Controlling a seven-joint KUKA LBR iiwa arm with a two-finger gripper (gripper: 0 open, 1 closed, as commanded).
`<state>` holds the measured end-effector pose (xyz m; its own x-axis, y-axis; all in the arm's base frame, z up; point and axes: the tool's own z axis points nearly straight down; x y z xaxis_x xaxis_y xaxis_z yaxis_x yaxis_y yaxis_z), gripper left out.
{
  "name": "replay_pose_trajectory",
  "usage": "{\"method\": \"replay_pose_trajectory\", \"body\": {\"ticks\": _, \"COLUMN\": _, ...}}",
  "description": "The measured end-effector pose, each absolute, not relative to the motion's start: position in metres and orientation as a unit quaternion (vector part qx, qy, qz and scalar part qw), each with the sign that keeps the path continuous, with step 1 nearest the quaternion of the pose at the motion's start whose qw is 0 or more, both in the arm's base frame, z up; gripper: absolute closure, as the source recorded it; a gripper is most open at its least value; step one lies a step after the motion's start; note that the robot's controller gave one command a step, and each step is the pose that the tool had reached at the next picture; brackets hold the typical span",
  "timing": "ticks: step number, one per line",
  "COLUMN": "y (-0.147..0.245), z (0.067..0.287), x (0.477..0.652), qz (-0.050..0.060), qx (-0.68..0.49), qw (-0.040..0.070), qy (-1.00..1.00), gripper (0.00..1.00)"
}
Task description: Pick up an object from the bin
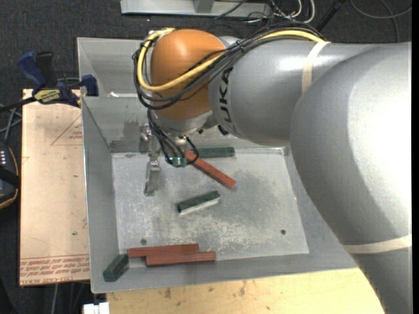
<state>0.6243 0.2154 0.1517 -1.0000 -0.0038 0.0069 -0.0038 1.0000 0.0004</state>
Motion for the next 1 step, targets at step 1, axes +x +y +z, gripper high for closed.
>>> {"method": "replay_pose_trajectory", "body": {"ticks": 1, "y": 0.2146, "z": 0.1566, "x": 0.6264, "qz": -0.001, "qx": 0.000, "qw": 0.000, "qy": -1.000, "gripper": 0.00}}
